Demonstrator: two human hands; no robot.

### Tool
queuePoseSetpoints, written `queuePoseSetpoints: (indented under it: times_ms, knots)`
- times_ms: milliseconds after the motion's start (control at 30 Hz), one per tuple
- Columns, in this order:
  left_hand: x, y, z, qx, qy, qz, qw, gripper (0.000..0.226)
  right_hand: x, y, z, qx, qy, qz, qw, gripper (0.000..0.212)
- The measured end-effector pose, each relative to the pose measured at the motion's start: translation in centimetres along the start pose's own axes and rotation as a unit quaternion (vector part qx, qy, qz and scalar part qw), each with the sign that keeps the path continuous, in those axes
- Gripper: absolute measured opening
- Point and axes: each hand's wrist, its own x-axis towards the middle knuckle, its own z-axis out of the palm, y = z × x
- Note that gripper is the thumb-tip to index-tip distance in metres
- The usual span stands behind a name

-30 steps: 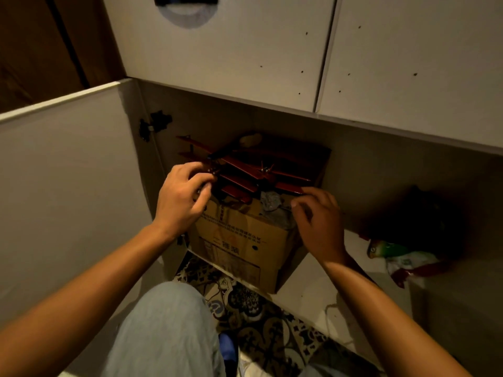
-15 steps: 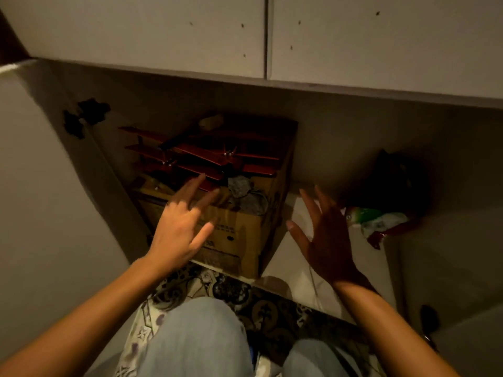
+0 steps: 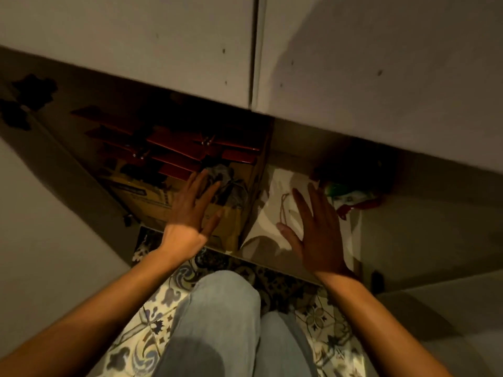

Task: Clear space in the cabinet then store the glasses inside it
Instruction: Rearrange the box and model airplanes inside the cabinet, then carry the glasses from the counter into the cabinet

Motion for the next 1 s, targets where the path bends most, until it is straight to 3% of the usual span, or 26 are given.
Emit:
queuePoseSetpoints:
  times_ms: [200,300,433,567,767,1000]
  knots:
    - [-0.2,3.8,-6.8,0.046,-0.098,-0.071,0.992,0.061,-0.7,-3.6,-5.6,0.009,-0.042,0.026,0.999,0.069]
    - [-0.5,6.8,-9.8,0.058,-0.066,-0.089,0.992,0.062,-2.1,-4.7,-8.4,-0.023,-0.084,0.023,0.996,0.067]
    - [-1.2,9.4,-12.4,0.047,-0.107,-0.094,0.989,0.044,-4.4,-6.6,-14.0,-0.048,-0.172,0.076,0.981,0.061]
    - [-2.0,13.1,-15.5,0.012,-0.134,-0.138,0.981,0.057,-6.0,-8.3,-19.3,-0.055,-0.131,0.059,0.988,0.06]
    - [-2.5,17.4,-21.4,-0.008,-0.144,-0.128,0.981,0.061,-8.0,-10.8,-24.9,-0.002,-0.159,0.073,0.985,0.075]
    - [-1.4,22.0,-30.2,-0.006,-0.107,-0.095,0.99,0.047,-9.4,-13.7,-33.8,0.048,-0.099,0.086,0.99,0.055]
